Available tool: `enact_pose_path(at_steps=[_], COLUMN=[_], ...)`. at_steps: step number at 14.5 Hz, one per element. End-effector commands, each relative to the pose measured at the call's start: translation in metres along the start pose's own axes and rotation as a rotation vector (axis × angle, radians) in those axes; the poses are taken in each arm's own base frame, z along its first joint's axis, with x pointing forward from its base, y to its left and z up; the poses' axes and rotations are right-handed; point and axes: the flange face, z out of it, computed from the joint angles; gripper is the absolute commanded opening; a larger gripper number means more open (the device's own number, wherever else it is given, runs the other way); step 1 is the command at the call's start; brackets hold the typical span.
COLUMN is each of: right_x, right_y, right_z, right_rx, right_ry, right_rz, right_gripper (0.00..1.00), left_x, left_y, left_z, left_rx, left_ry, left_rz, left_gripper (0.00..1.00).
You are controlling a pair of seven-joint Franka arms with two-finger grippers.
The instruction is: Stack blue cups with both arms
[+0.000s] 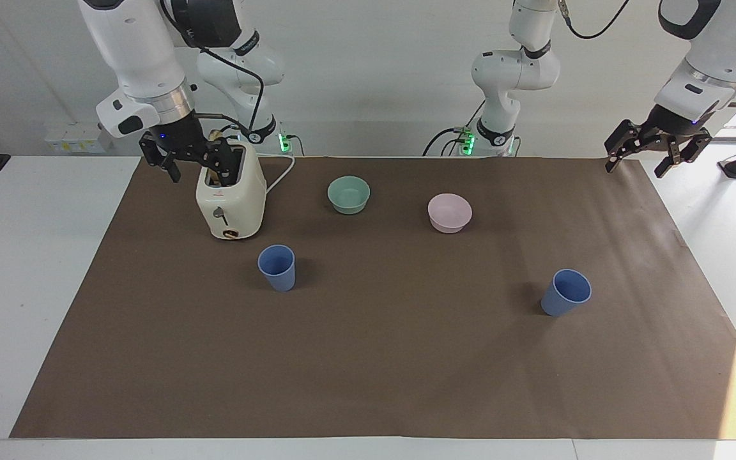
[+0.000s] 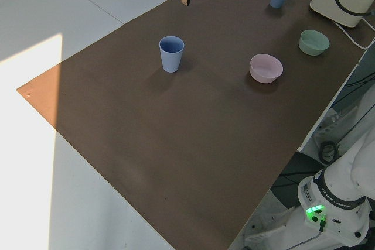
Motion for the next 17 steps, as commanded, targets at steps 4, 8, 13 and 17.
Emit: enact_pose_path(at_steps=[4, 8, 13, 17], right_x=[-0.005, -0.006, -0.006, -0.006], right_y=[0.002, 0.003, 0.003, 0.003], right_z=[-0.001, 0.0, 0.0, 0.0], right_rx=[-0.003, -0.003, -0.003, -0.003], right_ry=[0.019, 0.016, 0.016, 0.016], right_rz=[-0.012, -0.012, -0.012, -0.012], right_gripper=[1.0, 1.0, 1.0, 1.0], left_x=[-0.006, -0.004, -0.002, 0.005], left_y=[0.0, 0.0, 0.001, 0.002], left_z=[-0.003, -0.003, 0.001, 0.009], left_rx=[0.017, 0.019, 0.019, 0.024], left_ry=[0.005, 0.017, 0.015, 0.028], left_rz=[0.012, 0.017, 0.02, 0.024], left_gripper=[1.0, 1.0, 1.0, 1.0])
